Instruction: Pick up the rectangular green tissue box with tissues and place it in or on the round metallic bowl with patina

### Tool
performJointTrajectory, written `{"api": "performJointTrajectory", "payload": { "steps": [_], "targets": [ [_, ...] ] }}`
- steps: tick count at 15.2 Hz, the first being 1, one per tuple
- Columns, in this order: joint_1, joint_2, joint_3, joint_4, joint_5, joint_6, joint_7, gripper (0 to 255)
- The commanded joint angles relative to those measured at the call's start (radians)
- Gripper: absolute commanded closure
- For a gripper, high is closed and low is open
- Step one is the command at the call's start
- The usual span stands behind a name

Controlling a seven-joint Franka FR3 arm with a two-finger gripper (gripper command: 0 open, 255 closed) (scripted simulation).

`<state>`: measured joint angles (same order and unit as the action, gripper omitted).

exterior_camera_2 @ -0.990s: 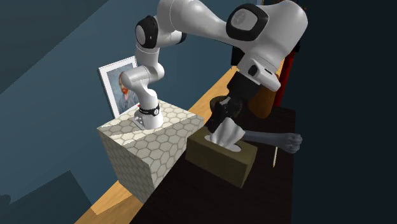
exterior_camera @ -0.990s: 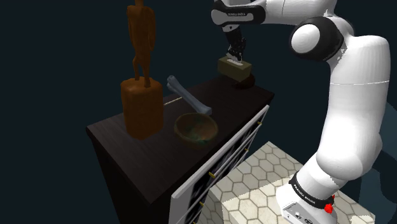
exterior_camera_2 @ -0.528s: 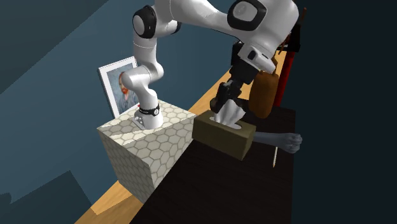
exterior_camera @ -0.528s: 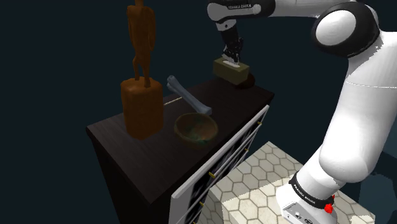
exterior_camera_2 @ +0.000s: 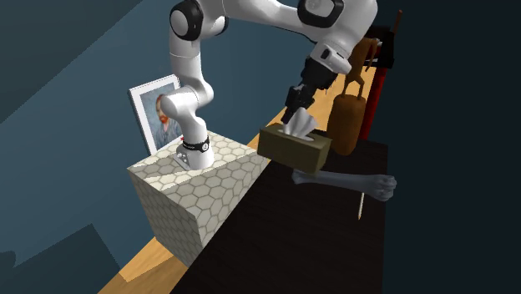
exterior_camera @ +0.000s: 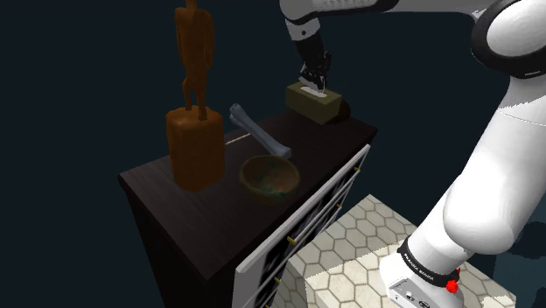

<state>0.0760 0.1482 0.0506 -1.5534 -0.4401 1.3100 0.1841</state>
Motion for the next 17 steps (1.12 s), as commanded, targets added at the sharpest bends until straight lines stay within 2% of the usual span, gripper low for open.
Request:
{"api": "performJointTrajectory", "payload": {
  "steps": [1,9,17],
  "targets": [
    [0.023,-0.019,0.019,-0.018,0.014,-0.019,0.041,255],
    [0.119,-0.082,0.102,-0.058,0.087,-0.107,0.206,255],
    [0.218,-0.079,0.190,-0.016,0.170,-0.201,0.387,255]
  ]
}}
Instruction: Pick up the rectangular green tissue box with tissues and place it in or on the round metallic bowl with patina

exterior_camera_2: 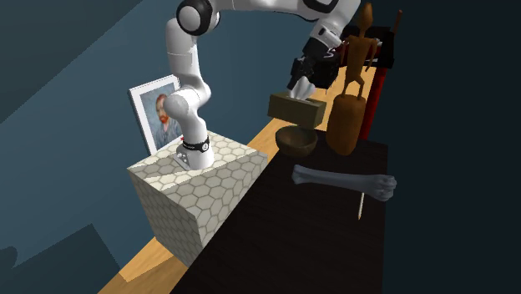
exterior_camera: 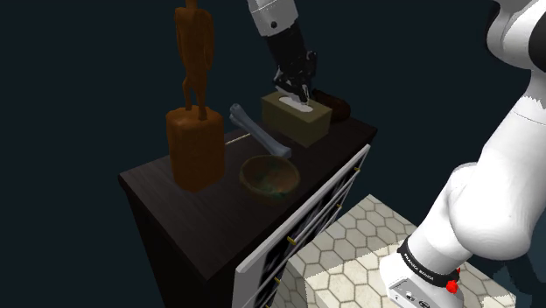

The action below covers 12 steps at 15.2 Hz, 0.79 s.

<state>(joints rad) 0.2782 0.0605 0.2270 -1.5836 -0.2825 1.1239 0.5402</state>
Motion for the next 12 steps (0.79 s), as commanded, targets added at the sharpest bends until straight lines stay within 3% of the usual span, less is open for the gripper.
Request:
{"api": "performJointTrajectory", "payload": {
  "steps": [1,4,12],
  "targets": [
    [0.029,0.014,0.025,0.026,0.023,-0.026,0.056,255],
    [0.067,0.036,0.058,0.065,0.052,-0.061,0.129,255],
    [0.061,0.019,0.055,-0.063,0.064,0.050,0.146,255]
  ]
}}
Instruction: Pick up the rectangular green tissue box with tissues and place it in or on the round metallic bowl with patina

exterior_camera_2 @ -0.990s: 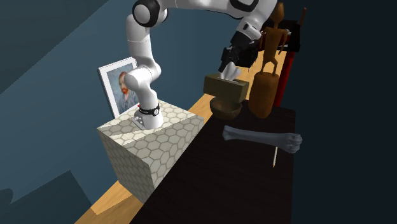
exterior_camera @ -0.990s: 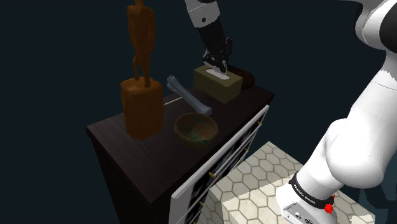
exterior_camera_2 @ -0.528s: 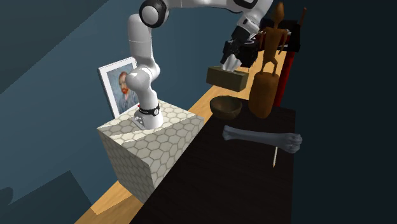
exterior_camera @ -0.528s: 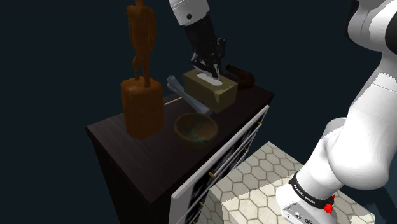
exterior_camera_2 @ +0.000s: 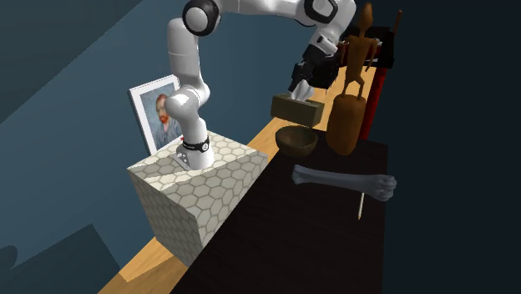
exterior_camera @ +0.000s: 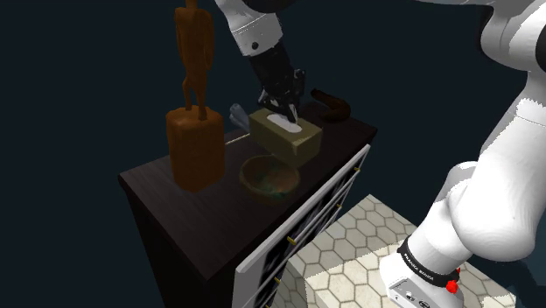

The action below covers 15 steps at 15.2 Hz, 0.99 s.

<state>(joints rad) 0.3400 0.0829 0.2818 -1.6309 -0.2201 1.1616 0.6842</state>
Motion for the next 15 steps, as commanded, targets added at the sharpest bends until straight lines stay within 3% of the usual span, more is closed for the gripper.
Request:
{"api": "performJointTrajectory", "payload": {
  "steps": [1,15],
  "targets": [
    [-0.001,-0.005,0.000,-0.030,0.003,0.026,0.005,255],
    [-0.005,0.007,-0.003,-0.201,0.008,0.205,0.039,255]
  ]
}}
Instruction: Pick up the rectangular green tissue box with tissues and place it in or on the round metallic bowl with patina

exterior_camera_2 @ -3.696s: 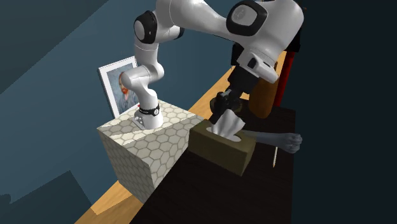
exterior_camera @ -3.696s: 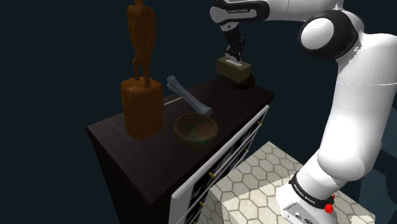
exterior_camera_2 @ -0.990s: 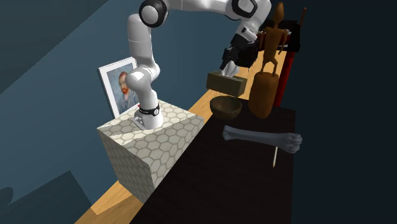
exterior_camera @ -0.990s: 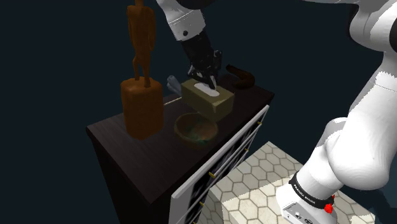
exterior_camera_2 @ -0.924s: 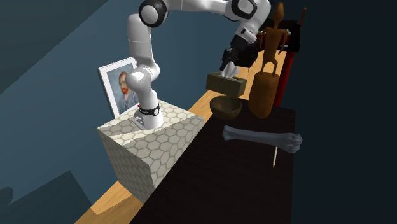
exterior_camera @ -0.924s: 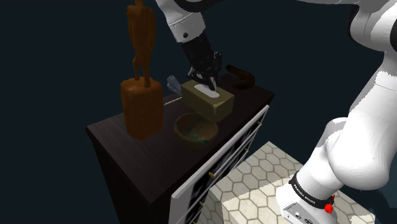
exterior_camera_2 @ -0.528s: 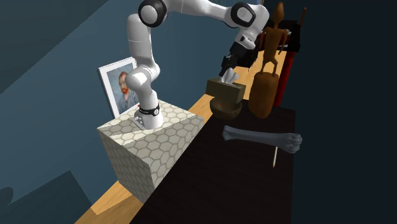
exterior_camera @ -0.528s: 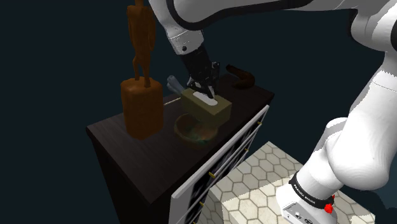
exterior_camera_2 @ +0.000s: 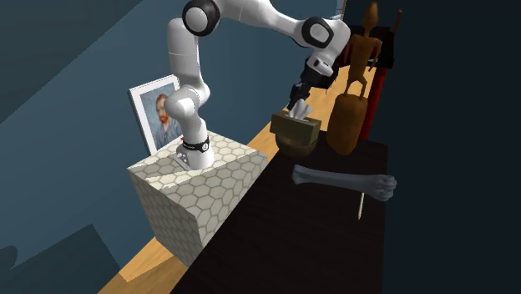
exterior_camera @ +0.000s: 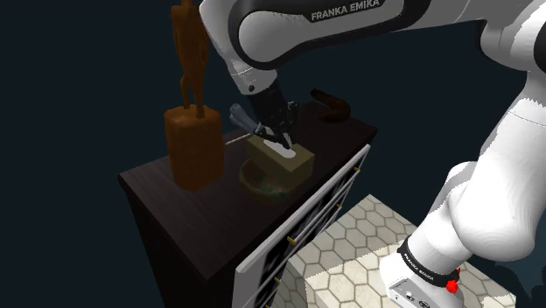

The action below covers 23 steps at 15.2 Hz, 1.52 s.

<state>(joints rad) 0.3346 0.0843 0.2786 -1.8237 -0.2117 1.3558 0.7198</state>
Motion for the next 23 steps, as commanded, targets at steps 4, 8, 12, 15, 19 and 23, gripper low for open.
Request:
{"api": "performJointTrajectory", "payload": {
  "steps": [4,8,12,15,19,23],
  "targets": [
    [0.000,0.005,0.000,-0.008,0.000,0.011,0.003,255],
    [0.000,0.006,0.000,-0.008,-0.001,0.010,0.002,0],
    [0.000,0.008,0.000,-0.005,-0.001,0.010,0.003,0],
    [0.010,0.043,0.007,0.094,-0.005,-0.058,0.007,0],
    [0.022,0.081,0.012,0.194,-0.011,-0.123,0.011,0],
    [0.022,0.082,0.012,0.194,-0.011,-0.123,0.011,0]
  ]
}}
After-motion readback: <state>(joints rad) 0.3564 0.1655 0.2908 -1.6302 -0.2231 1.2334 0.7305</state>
